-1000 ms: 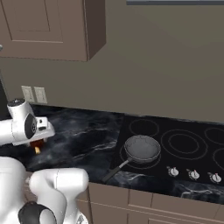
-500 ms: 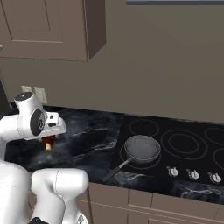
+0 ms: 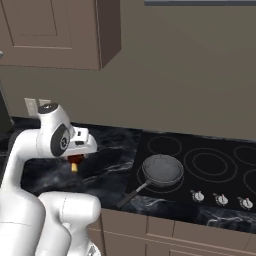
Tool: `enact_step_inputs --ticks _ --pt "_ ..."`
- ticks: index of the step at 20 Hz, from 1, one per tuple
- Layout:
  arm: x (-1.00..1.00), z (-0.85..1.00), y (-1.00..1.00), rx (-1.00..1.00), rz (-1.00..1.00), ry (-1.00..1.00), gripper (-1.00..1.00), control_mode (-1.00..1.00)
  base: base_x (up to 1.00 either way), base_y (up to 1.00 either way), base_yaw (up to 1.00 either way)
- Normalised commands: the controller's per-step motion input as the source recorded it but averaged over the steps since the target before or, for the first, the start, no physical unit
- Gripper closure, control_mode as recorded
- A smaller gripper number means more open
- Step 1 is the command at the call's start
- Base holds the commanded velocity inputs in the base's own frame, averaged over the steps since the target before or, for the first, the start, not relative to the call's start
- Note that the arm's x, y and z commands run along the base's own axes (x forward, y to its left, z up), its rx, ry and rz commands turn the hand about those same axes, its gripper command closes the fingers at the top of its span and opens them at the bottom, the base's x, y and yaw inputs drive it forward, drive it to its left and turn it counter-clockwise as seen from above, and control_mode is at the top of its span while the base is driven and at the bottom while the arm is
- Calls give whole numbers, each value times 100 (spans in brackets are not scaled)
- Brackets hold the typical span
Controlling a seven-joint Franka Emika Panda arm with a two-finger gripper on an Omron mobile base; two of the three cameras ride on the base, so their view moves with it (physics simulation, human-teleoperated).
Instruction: Place both pans onto different burners. Then place the lime and the steak on different pans.
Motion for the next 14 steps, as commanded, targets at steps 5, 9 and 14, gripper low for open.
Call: enact_step_inputs --ticks 5,9,14 --pt "0 0 -68 -2 -3 -13 100 -100 0 0 0" --pt "0 0 -76 0 -6 -8 100 -100 0 0 0" --pt "10 0 -71 0 -6 -3 100 -100 0 0 0"
